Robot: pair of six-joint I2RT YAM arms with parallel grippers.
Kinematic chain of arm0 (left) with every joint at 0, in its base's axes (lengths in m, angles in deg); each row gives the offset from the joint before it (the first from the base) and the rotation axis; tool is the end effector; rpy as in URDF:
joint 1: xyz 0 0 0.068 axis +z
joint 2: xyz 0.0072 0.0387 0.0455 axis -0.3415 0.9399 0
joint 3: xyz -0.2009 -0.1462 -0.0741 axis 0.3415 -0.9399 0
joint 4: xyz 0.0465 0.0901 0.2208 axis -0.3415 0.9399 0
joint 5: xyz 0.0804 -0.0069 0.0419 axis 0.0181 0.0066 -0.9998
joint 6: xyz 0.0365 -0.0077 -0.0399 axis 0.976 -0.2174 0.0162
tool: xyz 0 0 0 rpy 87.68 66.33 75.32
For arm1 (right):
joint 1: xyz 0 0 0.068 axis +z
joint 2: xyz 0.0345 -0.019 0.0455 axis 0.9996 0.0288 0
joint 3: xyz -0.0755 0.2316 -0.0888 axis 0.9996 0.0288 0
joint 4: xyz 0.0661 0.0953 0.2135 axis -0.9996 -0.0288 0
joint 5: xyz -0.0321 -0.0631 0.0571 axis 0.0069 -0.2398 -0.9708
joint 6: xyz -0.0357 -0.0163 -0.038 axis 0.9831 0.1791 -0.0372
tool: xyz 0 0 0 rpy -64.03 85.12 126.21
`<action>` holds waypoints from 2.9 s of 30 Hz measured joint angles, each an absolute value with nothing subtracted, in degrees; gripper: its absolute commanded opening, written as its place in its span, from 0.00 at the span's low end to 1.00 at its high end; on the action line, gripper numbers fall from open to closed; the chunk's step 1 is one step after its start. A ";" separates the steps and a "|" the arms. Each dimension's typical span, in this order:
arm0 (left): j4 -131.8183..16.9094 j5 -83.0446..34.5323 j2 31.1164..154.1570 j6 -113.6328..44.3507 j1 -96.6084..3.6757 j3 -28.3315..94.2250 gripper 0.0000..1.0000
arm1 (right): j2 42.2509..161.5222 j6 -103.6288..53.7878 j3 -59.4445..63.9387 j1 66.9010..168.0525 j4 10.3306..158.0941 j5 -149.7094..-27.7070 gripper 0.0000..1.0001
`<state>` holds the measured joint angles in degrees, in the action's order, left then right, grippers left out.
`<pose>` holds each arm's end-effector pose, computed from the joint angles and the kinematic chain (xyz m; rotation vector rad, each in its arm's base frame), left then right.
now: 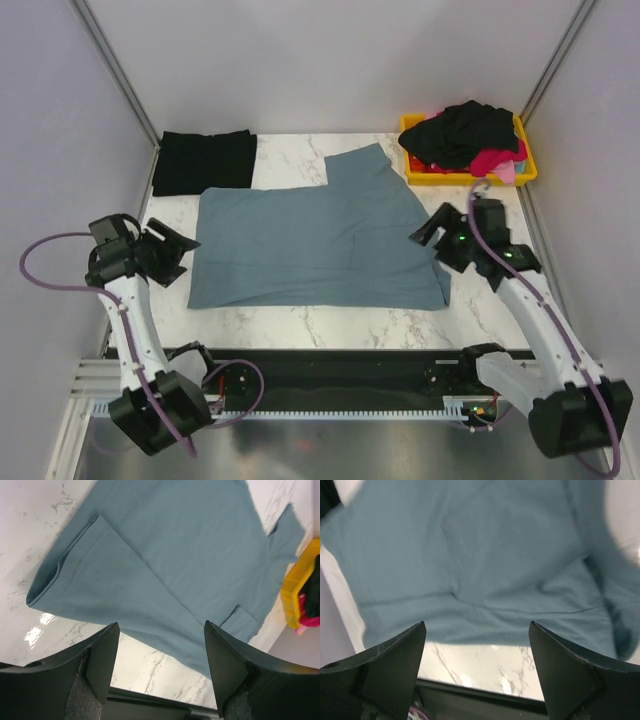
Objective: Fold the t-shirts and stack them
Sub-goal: Fold the tshirt
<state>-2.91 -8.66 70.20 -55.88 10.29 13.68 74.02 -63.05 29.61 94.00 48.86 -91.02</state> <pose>0.1457 0.0678 0.2874 -1.1306 2.1775 -0.5354 0.1815 0.0244 0.2820 0.7044 2.2521 0.6458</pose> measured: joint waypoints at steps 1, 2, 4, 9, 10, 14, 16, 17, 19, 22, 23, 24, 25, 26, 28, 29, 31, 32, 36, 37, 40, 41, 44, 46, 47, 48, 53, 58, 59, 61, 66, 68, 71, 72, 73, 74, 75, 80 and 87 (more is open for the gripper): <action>-3.78 -9.71 72.12 -56.01 8.63 13.81 0.77 | 77.54 -62.86 29.50 97.65 49.43 -90.19 0.92; -4.17 -10.21 74.38 -56.03 6.80 14.16 0.74 | 80.90 -62.75 29.37 101.13 50.02 -89.69 0.92; -4.94 -10.82 79.71 -56.01 3.76 15.71 0.72 | 86.39 -62.64 29.37 105.61 50.94 -88.84 0.93; -7.19 -15.20 94.86 -55.33 -0.28 17.03 0.70 | 92.31 -62.14 30.72 106.83 53.56 -85.01 0.96; -7.28 -16.62 96.67 -55.14 -0.50 16.81 0.70 | 93.16 -61.98 31.60 106.70 54.79 -84.23 0.96; -8.28 -19.35 100.10 -54.57 -0.50 16.17 0.64 | 100.49 -61.24 34.70 105.72 58.79 -83.72 0.95; -9.24 -20.57 101.26 -54.42 -0.83 16.11 0.63 | 102.78 -60.76 35.58 105.19 59.66 -83.64 0.95; -9.62 -21.34 101.81 -54.26 -1.01 16.11 0.63 | 102.91 -60.63 35.38 104.95 60.16 -83.88 0.95; -10.07 -22.80 102.77 -54.20 -1.25 16.11 0.60 | 103.22 -59.93 35.38 104.43 61.72 -83.70 0.95; -10.27 -25.12 104.39 -54.22 -1.42 16.41 0.59 | 103.39 -59.08 35.38 103.97 62.35 -84.05 0.94; -10.27 -25.75 105.04 -54.22 -1.49 16.72 0.57 | 103.39 -58.84 35.38 103.88 62.48 -84.14 0.93; -10.27 -26.58 105.98 -54.24 -1.64 17.16 0.55 | 103.37 -58.62 35.38 103.84 62.57 -84.18 0.93; -10.27 -26.95 106.92 -54.22 -1.75 17.64 0.53 | 103.35 -58.51 35.38 103.81 62.59 -84.20 0.93; -10.27 -27.35 107.86 -54.24 -1.97 18.14 0.52 | 103.15 -58.38 35.38 103.81 62.57 -84.20 0.93; -10.12 -27.92 109.13 -54.24 -2.58 19.04 0.52 | 102.36 -58.14 35.38 103.77 62.33 -84.07 0.93; -9.96 -27.94 109.24 -54.24 -2.93 19.52 0.54 | 101.53 -57.90 35.36 103.68 61.96 -83.99 0.93; -9.51 -27.87 108.63 -54.20 -3.39 20.72 0.57 | 99.33 -57.26 34.81 103.57 60.05 -83.72 0.93; -9.48 -27.81 107.97 -54.09 -3.65 21.51 0.59 | 98.12 -56.74 34.05 103.55 59.11 -83.64 0.94; -10.75 -27.41 102.46 -53.10 -4.90 23.19 0.60 | 96.33 -53.83 26.05 104.32 56.54 -83.15 0.96; -11.25 -27.37 100.82 -52.84 -5.44 23.19 0.60 | 97.29 -52.80 22.31 104.93 55.62 -82.89 0.96; -12.19 -27.44 97.76 -51.95 -7.83 23.19 0.60 | 104.42 -49.77 7.75 106.85 54.39 -82.65 0.96; -12.33 -27.39 97.28 -51.68 -8.66 23.17 0.59 | 107.15 -49.04 3.56 107.25 54.35 -82.74 0.96; -12.59 -26.30 95.45 -51.22 -10.51 21.88 0.59 | 119.04 -45.72 -13.54 107.90 54.00 -82.32 0.98; -12.63 -25.49 93.46 -51.18 -11.58 20.17 0.59 | 129.18 -43.43 -28.51 107.92 51.68 -81.06 0.98; -12.61 -25.01 92.32 -51.20 -12.24 19.19 0.59 | 133.27 -42.60 -34.08 107.90 52.12 -80.55 0.98; -12.81 -24.81 91.10 -51.20 -13.07 18.03 0.59 | 138.54 -41.57 -41.49 107.79 51.05 -80.03 0.98; -12.74 -24.70 88.36 -51.20 -18.19 13.46 0.57 | 157.97 -37.88 -64.37 107.27 51.22 -78.83 0.98; -12.81 -24.92 88.32 -51.20 -22.34 12.81 0.57 | 165.99 -36.19 -65.27 106.63 55.27 -73.71 0.98; -12.81 -24.97 88.30 -51.20 -23.04 12.81 0.57 | 167.67 -35.78 -66.25 106.50 55.95 -72.75 0.98; -12.83 -25.12 88.17 -51.20 -23.98 12.79 0.57 | 171.26 -35.06 -68.51 106.17 58.81 -70.63 0.97; -12.87 -25.53 87.99 -51.22 -24.98 12.79 0.57 | 177.22 -33.88 -69.47 105.23 65.23 -66.94 0.96; -12.87 -25.60 87.99 -51.22 -25.07 12.79 0.56 | 179.17 -33.81 -69.75 104.82 66.92 -66.26 0.95; -12.89 -26.01 87.99 -51.22 -25.20 12.79 0.56 | 181.71 -34.53 -69.82 103.99 68.51 -66.02 0.91; -12.89 -26.01 87.99 -51.22 -25.25 12.79 0.56 | 182.19 -34.86 -69.82 103.81 68.75 -66.06 0.90; -12.89 -26.01 87.99 -51.22 -25.25 12.79 0.56 | 182.65 -35.27 -69.90 103.70 69.82 -66.08 0.89; -12.89 -26.01 88.01 -51.22 -25.25 12.79 0.56 | 182.78 -35.47 -70.04 103.60 70.17 -66.39 0.88; -12.89 -26.01 88.01 -51.22 -25.25 12.79 0.56 | 182.78 -35.71 -70.06 103.55 70.41 -66.41 0.86; -12.89 -25.99 88.10 -51.22 -25.31 12.79 0.56 | 182.84 -36.43 -70.23 103.73 71.16 -67.26 0.65; -12.89 -25.99 88.10 -51.22 -25.35 12.79 0.56 | 184.07 -36.80 -70.80 104.38 72.32 -68.07 0.44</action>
<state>-12.89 -25.99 88.10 -51.22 -25.35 12.79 184.07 -36.80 -70.80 104.38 72.32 -68.07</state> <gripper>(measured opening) 0.559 0.493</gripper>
